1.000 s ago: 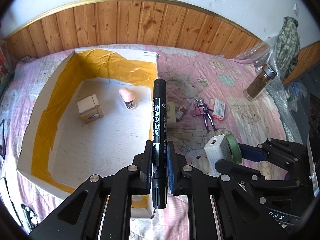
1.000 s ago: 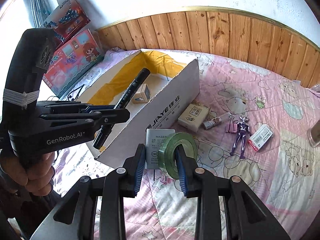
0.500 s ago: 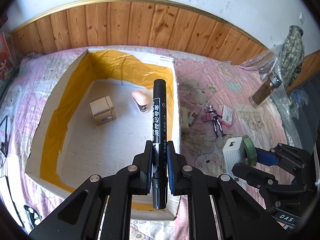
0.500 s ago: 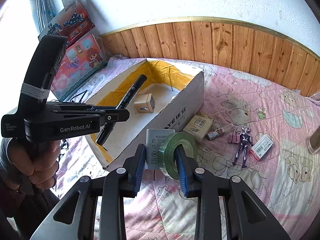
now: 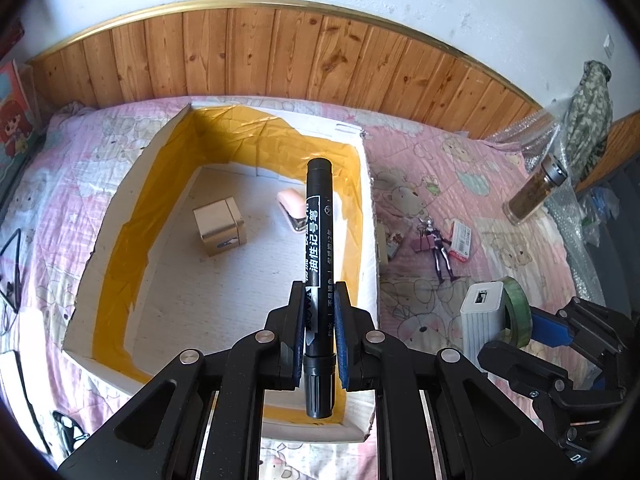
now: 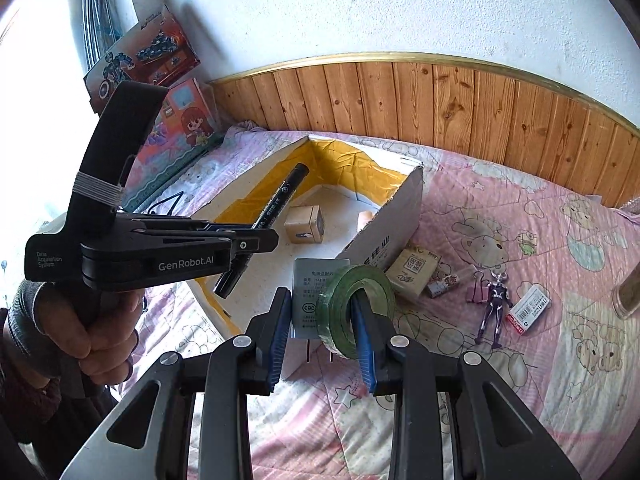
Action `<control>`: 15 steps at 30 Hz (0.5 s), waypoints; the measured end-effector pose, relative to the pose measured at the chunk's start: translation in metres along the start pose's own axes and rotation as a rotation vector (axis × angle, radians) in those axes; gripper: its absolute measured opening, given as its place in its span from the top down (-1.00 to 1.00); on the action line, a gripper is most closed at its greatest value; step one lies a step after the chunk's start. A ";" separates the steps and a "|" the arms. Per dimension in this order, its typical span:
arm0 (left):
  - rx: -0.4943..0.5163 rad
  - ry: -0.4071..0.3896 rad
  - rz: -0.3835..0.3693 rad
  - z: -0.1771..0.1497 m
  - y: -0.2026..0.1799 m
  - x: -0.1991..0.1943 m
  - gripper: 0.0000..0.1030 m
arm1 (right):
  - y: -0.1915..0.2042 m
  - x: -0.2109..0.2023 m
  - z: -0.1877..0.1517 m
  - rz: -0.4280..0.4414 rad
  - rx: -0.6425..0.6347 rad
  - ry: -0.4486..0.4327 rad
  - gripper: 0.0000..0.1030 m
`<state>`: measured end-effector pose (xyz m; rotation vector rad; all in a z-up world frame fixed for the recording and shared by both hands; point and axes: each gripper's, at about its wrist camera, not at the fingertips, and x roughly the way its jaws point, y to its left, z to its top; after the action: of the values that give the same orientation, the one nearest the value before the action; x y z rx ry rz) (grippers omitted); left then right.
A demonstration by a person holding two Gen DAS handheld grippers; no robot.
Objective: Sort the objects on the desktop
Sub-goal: 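Carry the black marker and green tape roll toward the cardboard box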
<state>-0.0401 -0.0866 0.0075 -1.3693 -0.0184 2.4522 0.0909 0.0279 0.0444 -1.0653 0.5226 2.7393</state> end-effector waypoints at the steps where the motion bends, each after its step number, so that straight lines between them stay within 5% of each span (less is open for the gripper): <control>1: -0.003 -0.001 -0.001 0.000 0.001 0.000 0.74 | 0.001 0.000 0.001 0.002 0.003 -0.002 0.38; 15: -0.031 0.000 0.001 0.004 0.019 0.001 0.74 | 0.022 0.007 0.012 0.024 0.005 -0.017 0.39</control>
<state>-0.0491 -0.1036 0.0058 -1.3822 -0.0566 2.4630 0.0725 0.0118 0.0542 -1.0407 0.5429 2.7637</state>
